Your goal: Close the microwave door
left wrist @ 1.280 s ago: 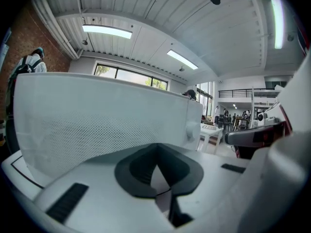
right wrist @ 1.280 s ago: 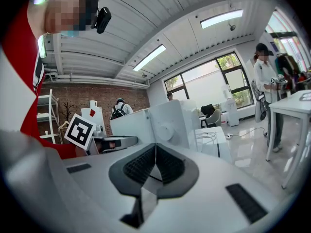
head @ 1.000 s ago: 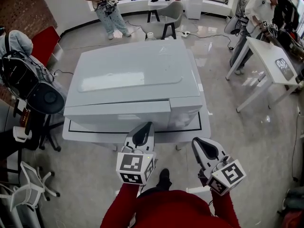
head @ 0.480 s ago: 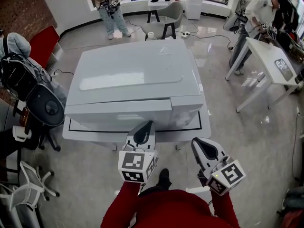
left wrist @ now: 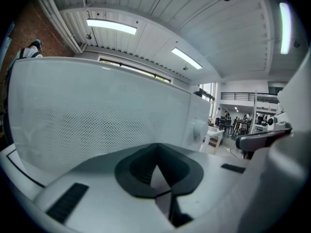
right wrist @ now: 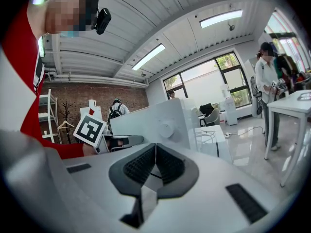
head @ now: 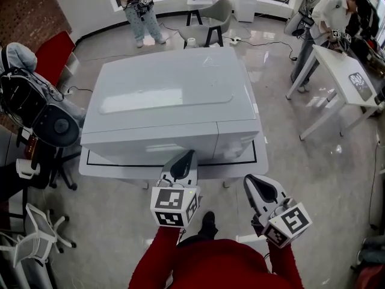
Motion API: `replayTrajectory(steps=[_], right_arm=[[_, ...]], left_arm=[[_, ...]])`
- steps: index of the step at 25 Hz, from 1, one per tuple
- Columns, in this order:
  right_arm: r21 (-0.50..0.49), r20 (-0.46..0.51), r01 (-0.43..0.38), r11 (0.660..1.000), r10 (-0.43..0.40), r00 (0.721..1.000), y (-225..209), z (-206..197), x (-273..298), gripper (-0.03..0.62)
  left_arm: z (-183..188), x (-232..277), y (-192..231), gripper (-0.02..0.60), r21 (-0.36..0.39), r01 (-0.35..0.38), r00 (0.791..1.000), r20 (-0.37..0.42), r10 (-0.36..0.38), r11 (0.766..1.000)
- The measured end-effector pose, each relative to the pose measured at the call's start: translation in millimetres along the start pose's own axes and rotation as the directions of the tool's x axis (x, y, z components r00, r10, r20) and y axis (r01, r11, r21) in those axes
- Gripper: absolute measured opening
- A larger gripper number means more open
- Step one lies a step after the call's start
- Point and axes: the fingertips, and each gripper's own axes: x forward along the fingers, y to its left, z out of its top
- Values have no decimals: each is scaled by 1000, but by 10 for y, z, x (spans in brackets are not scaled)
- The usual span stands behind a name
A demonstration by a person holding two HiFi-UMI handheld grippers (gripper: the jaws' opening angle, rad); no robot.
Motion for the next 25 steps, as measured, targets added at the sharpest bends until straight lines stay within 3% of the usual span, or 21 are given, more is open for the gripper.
replayTrajectory(steps=[4, 10, 14, 16, 20, 25], right_arm=[[-7, 6, -17, 1000, 17, 1000, 52, 21, 45, 15], [-40, 90, -66, 997, 70, 993, 156, 220, 92, 15], [-47, 123, -97, 994, 102, 987, 209, 306, 44, 15], [-54, 143, -102, 993, 108, 984, 221, 351, -1, 15], [-72, 180, -84, 994, 96, 979, 218, 411, -161, 15], [-85, 180, -54, 995, 68, 981, 183, 386, -408, 15]], left_arm=[[-15, -42, 10, 9, -14, 13, 1000, 18, -13, 1000], [173, -327, -164, 9, 40, 160, 979, 123, -163, 986], [244, -546, -270, 9, 77, 213, 961, 163, -223, 974], [302, -667, -287, 9, 82, 213, 955, 192, -225, 974], [211, -941, -217, 9, 150, 190, 961, 175, -215, 970], [220, -1204, -274, 8, 106, 174, 960, 202, -193, 979]])
